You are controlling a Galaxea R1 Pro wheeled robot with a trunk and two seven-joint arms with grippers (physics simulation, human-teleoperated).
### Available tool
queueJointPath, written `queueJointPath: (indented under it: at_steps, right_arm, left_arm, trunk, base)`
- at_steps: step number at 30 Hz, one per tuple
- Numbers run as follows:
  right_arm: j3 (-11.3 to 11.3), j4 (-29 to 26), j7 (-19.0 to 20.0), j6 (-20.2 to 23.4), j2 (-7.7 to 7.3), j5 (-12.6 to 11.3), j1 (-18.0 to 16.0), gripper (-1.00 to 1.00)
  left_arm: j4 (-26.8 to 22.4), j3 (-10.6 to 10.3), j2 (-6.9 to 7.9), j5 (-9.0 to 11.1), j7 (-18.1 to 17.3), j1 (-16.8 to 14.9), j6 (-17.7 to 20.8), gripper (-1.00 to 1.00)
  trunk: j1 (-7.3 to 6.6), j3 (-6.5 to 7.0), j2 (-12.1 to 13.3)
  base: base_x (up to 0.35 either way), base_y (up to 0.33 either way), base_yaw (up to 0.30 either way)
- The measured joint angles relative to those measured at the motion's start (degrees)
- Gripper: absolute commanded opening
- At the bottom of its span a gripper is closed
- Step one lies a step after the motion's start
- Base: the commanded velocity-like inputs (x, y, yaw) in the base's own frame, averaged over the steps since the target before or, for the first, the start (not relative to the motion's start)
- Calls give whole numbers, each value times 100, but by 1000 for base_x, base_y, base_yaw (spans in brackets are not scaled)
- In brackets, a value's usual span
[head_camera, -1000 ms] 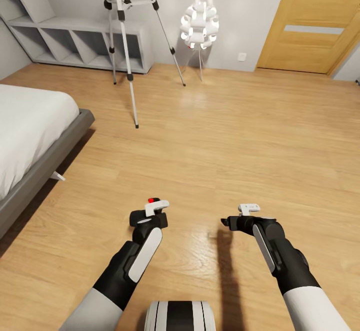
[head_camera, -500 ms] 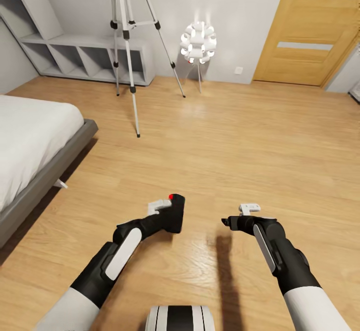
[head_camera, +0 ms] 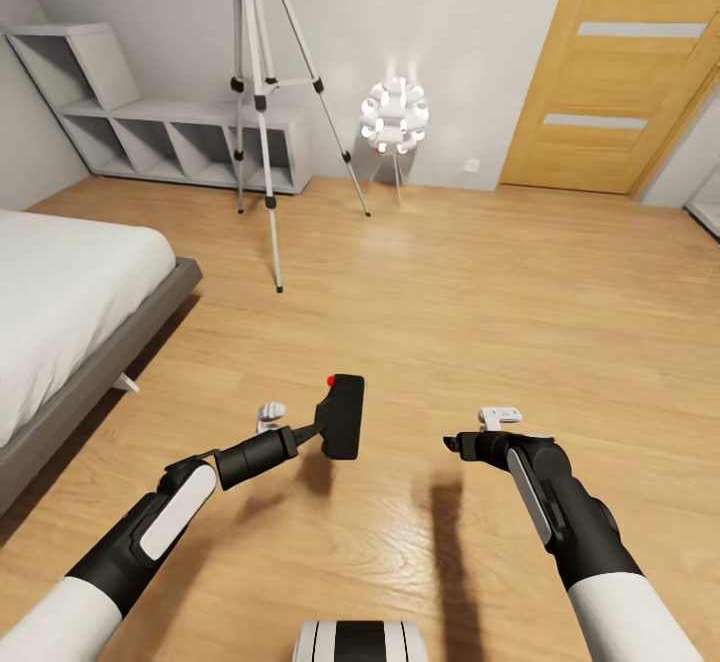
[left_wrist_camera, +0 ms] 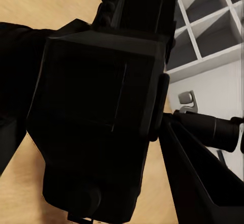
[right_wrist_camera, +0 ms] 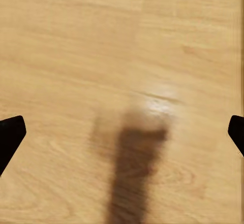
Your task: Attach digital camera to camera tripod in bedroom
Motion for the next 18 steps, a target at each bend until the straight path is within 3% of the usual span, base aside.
queueJointPath:
  at_steps: [9, 15, 18]
  right_arm:
    - [0, 0, -1, 6, -15, 13, 0, 100]
    - [5, 0, -2, 8, -11, 31, 0, 100]
    - [1, 0, -1, 9, -16, 20, 0, 100]
  left_arm:
    - [41, 2, -5, 37, -45, 4, -72, -100]
    - [23, 1, -22, 34, 287, 7, -73, -100]
    - [-7, 0, -29, 38, 642, 8, -69, -100]
  trunk:
    - [-23, 200, 12]
    - [-39, 333, 20]
    - [-46, 399, 24]
  base:
    - [0, 0, 0]
    - [0, 0, 0]
    - [0, 0, 0]
